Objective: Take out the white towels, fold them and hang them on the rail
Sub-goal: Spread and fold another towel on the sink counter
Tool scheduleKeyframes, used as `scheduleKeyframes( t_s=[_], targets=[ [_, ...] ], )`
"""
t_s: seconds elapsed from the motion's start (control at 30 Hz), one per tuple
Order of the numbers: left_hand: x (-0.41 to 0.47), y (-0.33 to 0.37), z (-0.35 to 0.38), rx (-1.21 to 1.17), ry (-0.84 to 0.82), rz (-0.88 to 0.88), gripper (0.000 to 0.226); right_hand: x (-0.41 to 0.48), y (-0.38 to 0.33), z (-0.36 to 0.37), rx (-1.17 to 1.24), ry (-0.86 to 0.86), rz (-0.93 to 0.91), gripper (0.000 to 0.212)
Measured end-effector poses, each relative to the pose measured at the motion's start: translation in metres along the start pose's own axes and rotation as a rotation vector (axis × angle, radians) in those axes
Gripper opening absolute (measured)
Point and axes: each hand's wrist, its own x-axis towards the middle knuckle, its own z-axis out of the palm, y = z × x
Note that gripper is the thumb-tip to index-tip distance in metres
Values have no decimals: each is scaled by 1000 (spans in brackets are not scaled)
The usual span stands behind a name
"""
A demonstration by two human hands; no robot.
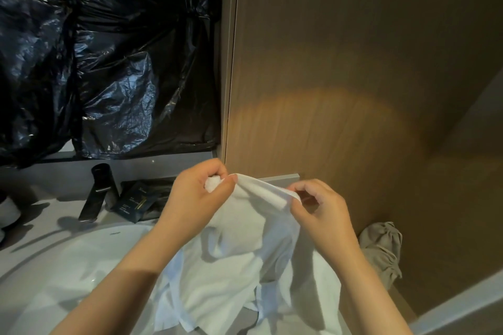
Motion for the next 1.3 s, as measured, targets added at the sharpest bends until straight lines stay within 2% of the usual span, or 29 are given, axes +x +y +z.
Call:
scheduleKeyframes(
  t_s=[0.17, 0.3, 0.4, 0.47, 0.67, 0.8, 0.97, 1.03, 1.1, 1.2, 1.3],
  targets=[
    [3, -8, -4, 85, 88, -68, 27, -10, 18, -8, -115, 136, 111, 28],
    [0, -22, -8, 129, 162, -139, 29, -21, 33, -21, -146, 234, 246, 17],
    [-4, -27, -7, 118, 176, -153, 30, -25, 40, -28, -207, 256, 339, 18],
    [-5, -26, -4, 118, 165, -148, 31, -20, 38, -31, -144, 282, 342, 18],
    [13, 3, -2, 59, 223, -86, 30, 29, -26, -48, 308, 454, 176, 28],
    [31, 33, -9, 41, 305, -4, 29, 56, -74, -64, 217, 366, -85, 30],
    [32, 44, -15, 67, 340, 19, 29, 66, -72, -58, 130, 278, -181, 26],
    [26, 32, -15, 125, 310, -36, 29, 62, -50, -49, 47, 234, -150, 29],
    [17, 12, -14, 227, 255, -137, 24, 55, -20, -37, -95, 153, -42, 35],
    [-2, -17, -9, 324, 158, -293, 7, 35, 23, -20, -311, 46, 130, 29],
    [-19, -25, -1, 334, 113, -236, 20, 15, 42, -10, -271, 27, 181, 25]
  ],
)
